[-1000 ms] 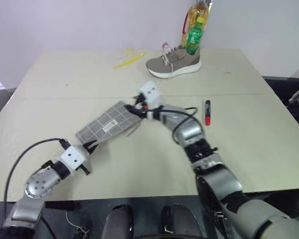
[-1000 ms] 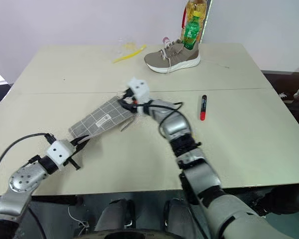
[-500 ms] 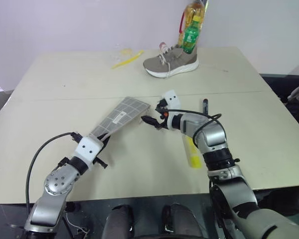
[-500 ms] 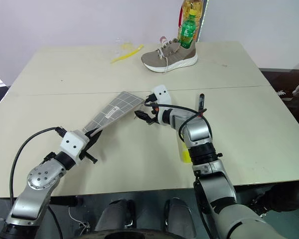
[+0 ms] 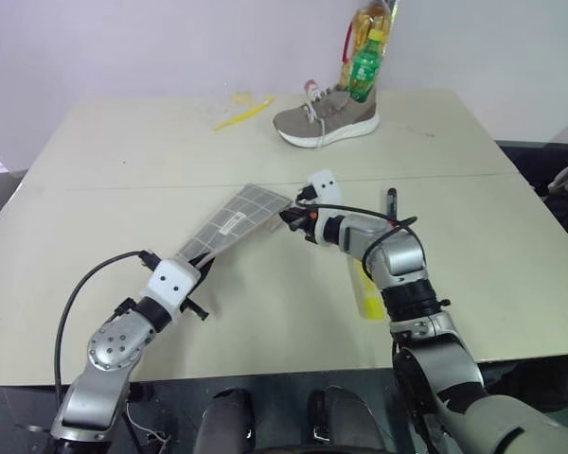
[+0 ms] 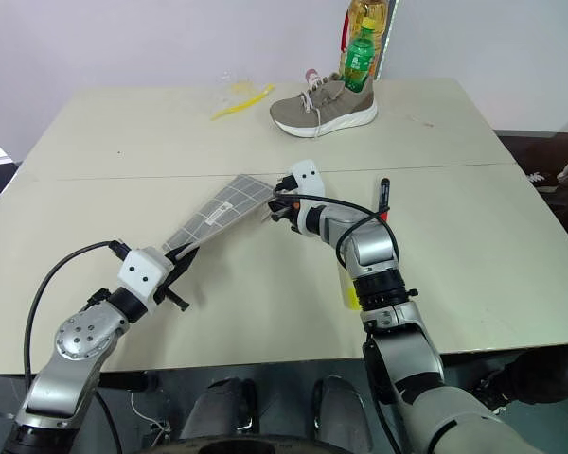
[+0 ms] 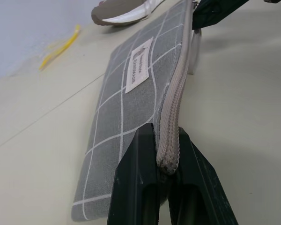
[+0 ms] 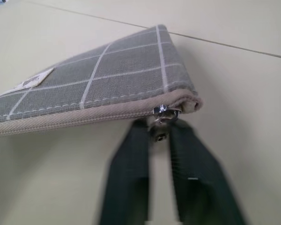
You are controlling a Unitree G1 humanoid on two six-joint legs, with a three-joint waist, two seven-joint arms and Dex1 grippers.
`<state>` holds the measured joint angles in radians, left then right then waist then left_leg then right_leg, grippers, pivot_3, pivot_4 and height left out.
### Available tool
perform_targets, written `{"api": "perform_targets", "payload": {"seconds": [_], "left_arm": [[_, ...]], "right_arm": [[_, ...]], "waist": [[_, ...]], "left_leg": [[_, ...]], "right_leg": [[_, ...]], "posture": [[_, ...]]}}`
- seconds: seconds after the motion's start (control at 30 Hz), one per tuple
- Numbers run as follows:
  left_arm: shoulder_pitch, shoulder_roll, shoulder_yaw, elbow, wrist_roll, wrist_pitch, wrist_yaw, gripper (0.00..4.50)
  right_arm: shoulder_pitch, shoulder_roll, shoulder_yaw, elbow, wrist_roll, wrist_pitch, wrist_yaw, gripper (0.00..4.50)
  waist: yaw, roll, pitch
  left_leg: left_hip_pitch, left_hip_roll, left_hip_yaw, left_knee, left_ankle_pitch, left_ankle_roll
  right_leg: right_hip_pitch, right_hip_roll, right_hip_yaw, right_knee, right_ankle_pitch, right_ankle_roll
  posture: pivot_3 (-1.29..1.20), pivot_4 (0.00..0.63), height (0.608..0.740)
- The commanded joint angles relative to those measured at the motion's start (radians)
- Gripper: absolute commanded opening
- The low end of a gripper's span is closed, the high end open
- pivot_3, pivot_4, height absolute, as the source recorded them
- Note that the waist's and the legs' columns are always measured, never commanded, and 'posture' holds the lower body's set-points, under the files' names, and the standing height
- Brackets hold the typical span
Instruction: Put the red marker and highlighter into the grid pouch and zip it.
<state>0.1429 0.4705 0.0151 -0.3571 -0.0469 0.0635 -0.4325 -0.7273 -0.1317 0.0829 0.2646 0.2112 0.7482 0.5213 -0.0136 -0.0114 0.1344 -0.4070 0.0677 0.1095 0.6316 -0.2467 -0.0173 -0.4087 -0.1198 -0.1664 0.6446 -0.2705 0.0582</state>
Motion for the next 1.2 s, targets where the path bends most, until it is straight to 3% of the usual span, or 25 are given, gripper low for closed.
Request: {"api": "perform_targets", "payload": {"seconds": [0.03,0.2,0.57,1.03,1.13,1.2], "left_arm": [[-0.025,-0.011,-0.017,-0.032,0.016,0.012,0.005,0.0],[-0.073,-0.049,-0.071,-0.023,0.046,0.055,0.015,0.0],[-0.194,-0.128,-0.159,0.014,0.09,0.12,0.039,0.0],[-0.273,-0.176,-0.195,0.064,0.113,0.121,0.047,0.0],[-0.269,-0.18,-0.192,0.065,0.115,0.123,0.052,0.0],[-0.267,-0.182,-0.189,0.065,0.117,0.124,0.056,0.0]], "right_arm": [[-0.021,-0.042,0.092,-0.094,-0.041,-0.046,0.054,0.03],[-0.007,-0.119,0.238,-0.183,-0.122,-0.119,0.134,0.03],[-0.003,-0.249,0.415,-0.387,-0.199,-0.231,0.33,0.03],[0.013,-0.255,0.475,-0.483,-0.248,-0.22,0.39,0.03],[0.01,-0.276,0.442,-0.494,-0.221,-0.206,0.426,1.05],[0.008,-0.292,0.413,-0.502,-0.208,-0.204,0.443,2.04]], "waist": [[0.001,0.0,0.0],[0.0,0.0,0.0],[0.003,-0.001,0.0],[0.003,-0.001,0.0],[0.003,-0.001,0.0],[0.003,-0.001,0.0]], "left_leg": [[0.0,0.0,0.0,0.0,0.0,0.0],[0.0,0.0,0.0,0.0,0.0,0.0],[0.0,0.0,-0.001,0.001,0.0,0.0],[0.0,0.0,-0.001,0.001,0.0,0.0],[0.0,0.0,-0.001,0.001,0.0,0.0],[0.0,0.0,-0.001,0.001,0.0,0.0]], "right_leg": [[0.0,0.0,0.0,0.0,0.0,0.0],[0.0,0.0,0.0,-0.001,0.0,0.0],[0.001,0.0,0.0,-0.001,0.0,0.0],[0.001,0.0,0.0,-0.001,0.0,0.0],[0.001,0.0,-0.001,-0.001,0.0,0.0],[0.001,0.0,-0.001,-0.001,0.0,0.0]], "posture": [[0.0,0.15,0.702],[0.0,0.15,0.702],[0.0,0.15,0.702],[0.0,0.15,0.702],[0.0,0.15,0.702],[0.0,0.15,0.702]]}}
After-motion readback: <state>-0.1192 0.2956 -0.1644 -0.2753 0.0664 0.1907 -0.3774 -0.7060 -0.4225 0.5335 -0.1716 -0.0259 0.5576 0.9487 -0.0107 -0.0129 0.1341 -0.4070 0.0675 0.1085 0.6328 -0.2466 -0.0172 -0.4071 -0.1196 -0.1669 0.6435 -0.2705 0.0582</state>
